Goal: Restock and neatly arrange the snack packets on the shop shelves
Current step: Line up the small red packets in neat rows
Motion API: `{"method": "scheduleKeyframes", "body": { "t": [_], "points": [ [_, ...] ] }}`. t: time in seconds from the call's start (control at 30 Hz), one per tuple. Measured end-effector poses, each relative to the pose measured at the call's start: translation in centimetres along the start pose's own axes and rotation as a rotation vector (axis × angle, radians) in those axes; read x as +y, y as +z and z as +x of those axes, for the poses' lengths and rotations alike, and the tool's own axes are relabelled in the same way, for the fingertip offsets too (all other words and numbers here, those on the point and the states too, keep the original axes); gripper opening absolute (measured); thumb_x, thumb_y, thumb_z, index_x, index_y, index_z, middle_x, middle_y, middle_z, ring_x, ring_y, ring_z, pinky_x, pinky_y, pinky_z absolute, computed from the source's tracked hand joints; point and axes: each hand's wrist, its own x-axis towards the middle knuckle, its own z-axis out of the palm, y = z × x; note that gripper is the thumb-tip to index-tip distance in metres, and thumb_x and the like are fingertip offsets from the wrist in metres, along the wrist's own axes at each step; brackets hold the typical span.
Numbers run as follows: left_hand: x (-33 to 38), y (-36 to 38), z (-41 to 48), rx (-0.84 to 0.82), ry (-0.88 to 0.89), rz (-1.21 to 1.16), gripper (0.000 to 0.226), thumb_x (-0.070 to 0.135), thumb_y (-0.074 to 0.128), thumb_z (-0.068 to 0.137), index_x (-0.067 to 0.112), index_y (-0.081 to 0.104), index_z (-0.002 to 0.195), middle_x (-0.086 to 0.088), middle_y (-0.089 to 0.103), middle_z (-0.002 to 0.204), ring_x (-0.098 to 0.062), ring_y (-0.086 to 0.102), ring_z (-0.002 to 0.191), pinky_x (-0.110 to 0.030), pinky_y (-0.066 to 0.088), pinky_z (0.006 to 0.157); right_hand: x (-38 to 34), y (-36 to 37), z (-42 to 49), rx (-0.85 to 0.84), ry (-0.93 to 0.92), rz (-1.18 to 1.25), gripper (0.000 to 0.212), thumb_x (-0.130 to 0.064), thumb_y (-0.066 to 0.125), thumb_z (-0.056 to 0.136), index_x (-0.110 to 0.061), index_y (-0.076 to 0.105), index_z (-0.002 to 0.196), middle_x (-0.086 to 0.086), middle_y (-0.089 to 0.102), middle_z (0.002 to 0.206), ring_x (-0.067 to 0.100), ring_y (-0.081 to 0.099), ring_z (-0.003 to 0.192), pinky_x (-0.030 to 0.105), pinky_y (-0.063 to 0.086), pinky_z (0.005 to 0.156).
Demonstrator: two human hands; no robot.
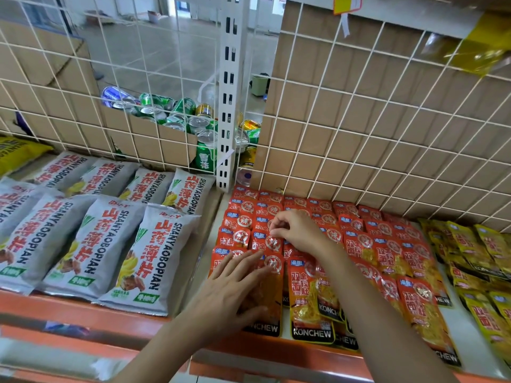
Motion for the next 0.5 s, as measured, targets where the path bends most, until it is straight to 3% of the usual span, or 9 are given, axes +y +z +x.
{"method": "scheduleKeyframes", "body": {
  "t": [0.13,0.3,0.43,0.5],
  "points": [
    [-0.55,-0.12,0.50,-0.009,-0.026,0.085,0.064,0.066,0.036,0.083,0.033,0.037,0.138,0.004,0.043,0.143,-0.015,0.037,0.132,-0.043,0.022,0.109,0.12,0.20,-0.08,0.025,-0.006,-0.017,0.005,-0.020,0.065,0.084,-0.022,0.064,0.079,-0.009,0.062,0.088,0.004,0.053,0.081,0.016,0.035,0.063],
    [-0.63,0.09,0.59,-0.046,-0.034,0.085,0.064,0.066,0.035,0.082,0.034,0.038,0.136,0.006,0.043,0.142,-0.014,0.038,0.132,-0.048,0.022,0.107,0.14,0.22,0.11,0.019,-0.002,-0.022,0.007,-0.020,0.065,0.084,-0.024,0.063,0.079,-0.010,0.061,0.087,0.004,0.053,0.082,0.015,0.034,0.063],
    [-0.69,0.33,0.60,-0.045,-0.036,0.053,0.064,0.066,0.039,0.080,0.034,0.038,0.136,0.006,0.042,0.143,-0.014,0.036,0.134,-0.039,0.016,0.116,0.22,0.20,0.09,0.013,-0.019,-0.013,0.004,-0.019,0.066,0.083,-0.020,0.066,0.080,-0.010,0.061,0.085,0.006,0.055,0.083,0.022,0.039,0.071],
    [-0.67,0.33,0.60,-0.046,-0.036,0.049,0.064,0.066,0.039,0.080,0.034,0.039,0.136,0.006,0.043,0.143,-0.014,0.035,0.133,-0.036,0.013,0.111,0.28,0.15,0.11,0.011,-0.025,-0.014,0.003,-0.018,0.066,0.083,-0.020,0.066,0.080,-0.010,0.061,0.084,0.007,0.056,0.083,0.024,0.040,0.073]
  ]
}}
